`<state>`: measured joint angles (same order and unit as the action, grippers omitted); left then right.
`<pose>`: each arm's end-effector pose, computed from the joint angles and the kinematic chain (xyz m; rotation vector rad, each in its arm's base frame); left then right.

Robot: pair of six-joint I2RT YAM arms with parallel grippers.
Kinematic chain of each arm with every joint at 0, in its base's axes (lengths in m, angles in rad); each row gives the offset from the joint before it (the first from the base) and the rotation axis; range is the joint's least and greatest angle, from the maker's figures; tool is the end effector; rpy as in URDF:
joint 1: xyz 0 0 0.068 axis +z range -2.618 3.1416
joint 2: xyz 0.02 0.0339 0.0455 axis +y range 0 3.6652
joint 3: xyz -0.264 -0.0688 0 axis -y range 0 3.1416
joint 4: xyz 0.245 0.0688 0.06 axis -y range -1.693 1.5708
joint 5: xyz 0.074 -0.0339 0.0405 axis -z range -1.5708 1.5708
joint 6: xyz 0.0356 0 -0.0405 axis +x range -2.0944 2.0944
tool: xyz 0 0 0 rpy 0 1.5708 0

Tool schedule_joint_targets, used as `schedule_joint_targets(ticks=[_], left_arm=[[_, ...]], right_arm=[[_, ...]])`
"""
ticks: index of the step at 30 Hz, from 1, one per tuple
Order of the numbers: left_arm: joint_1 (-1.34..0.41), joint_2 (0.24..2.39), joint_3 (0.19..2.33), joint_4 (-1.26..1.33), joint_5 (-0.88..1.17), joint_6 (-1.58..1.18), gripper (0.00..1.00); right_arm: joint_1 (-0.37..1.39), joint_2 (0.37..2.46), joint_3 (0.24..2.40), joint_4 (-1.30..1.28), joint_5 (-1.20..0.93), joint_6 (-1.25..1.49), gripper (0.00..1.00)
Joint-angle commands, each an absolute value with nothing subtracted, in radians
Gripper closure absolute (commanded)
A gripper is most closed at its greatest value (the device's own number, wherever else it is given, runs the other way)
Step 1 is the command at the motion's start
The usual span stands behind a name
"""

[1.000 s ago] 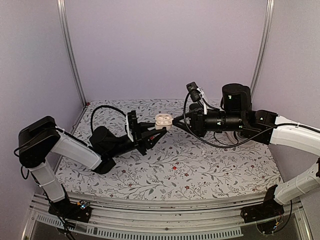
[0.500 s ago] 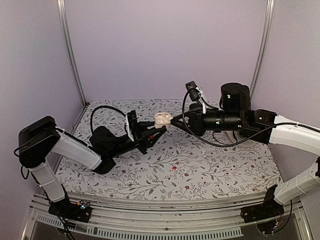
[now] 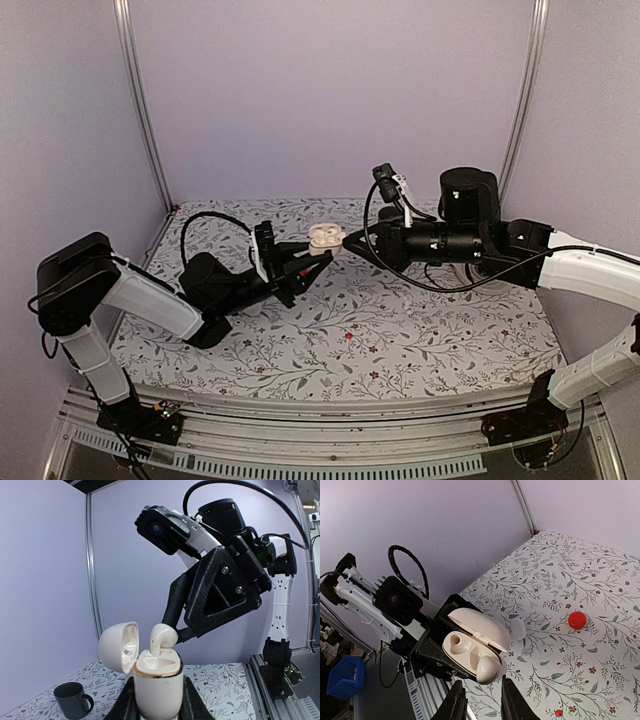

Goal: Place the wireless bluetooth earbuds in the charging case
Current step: Adjust the right earbud in the right side groove of the charging case.

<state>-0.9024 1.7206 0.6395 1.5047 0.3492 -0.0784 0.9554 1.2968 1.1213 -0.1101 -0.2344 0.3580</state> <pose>0.1922 -0.2630 0.2307 0.7790 0.9662 -1.0591 0.1690 0.2534 0.3533 -0.7563 1.8578 1.0995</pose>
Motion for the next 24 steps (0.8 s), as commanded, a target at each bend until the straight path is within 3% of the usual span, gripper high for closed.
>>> schedule_joint_targets(ticks=[1,24], left_arm=[[-0.912,1.708,0.658,1.600,0.342,-0.069,1.00],[-0.923,1.706,0.661,1.569,0.334,-0.032,1.00]], right_arm=[[0.954,1.273,1.133,-0.121,-0.200,0.379,0.74],[0.957,1.332,1.175,-0.107,-0.288,0.373,0.80]])
